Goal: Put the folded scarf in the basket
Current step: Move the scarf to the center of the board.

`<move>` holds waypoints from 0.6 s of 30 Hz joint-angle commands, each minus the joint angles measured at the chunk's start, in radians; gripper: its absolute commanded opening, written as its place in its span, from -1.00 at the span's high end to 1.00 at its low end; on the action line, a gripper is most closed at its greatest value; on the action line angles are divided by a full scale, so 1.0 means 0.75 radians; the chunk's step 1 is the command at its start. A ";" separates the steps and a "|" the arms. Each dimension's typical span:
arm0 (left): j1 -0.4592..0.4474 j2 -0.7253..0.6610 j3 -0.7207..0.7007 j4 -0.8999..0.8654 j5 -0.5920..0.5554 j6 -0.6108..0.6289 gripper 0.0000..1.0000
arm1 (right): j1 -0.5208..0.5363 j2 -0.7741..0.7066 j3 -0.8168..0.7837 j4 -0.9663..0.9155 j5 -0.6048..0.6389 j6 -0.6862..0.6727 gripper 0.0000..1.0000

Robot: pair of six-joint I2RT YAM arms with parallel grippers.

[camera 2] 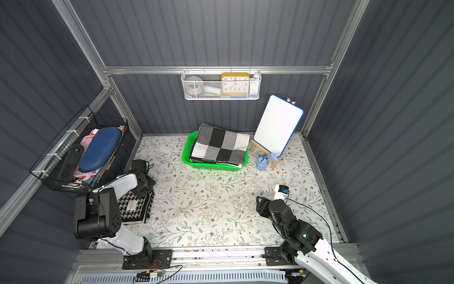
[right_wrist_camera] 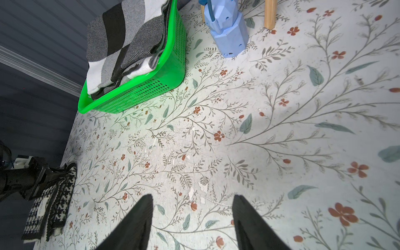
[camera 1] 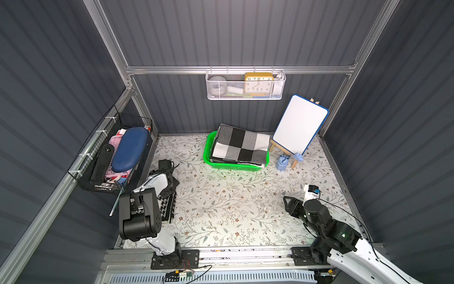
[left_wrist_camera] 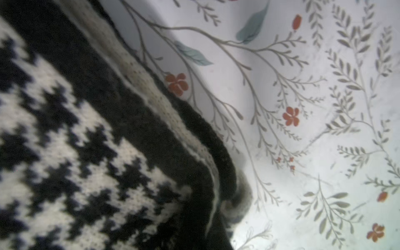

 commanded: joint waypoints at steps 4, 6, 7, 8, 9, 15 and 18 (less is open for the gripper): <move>-0.044 -0.108 -0.166 0.156 0.475 0.156 1.00 | 0.006 0.008 -0.013 0.005 -0.006 0.012 -0.25; -0.140 -0.189 -0.230 0.235 0.545 0.141 1.00 | 0.004 0.014 -0.011 0.004 -0.027 0.011 -0.26; -0.221 -0.223 -0.253 0.259 0.545 0.112 1.00 | 0.006 0.016 -0.011 0.003 -0.037 0.017 -0.26; -0.293 -0.247 -0.265 0.278 0.547 0.094 1.00 | 0.005 0.018 -0.011 0.001 -0.046 0.023 -0.26; -0.385 -0.265 -0.274 0.292 0.548 0.052 1.00 | 0.003 0.020 -0.010 -0.005 -0.055 0.031 -0.25; -0.921 -0.307 -0.315 0.404 0.581 -0.137 1.00 | 0.004 0.000 -0.019 -0.042 -0.091 0.105 -0.25; -1.190 -0.296 -0.319 0.462 0.561 -0.249 0.81 | 0.003 -0.016 -0.026 -0.058 -0.105 0.136 -0.25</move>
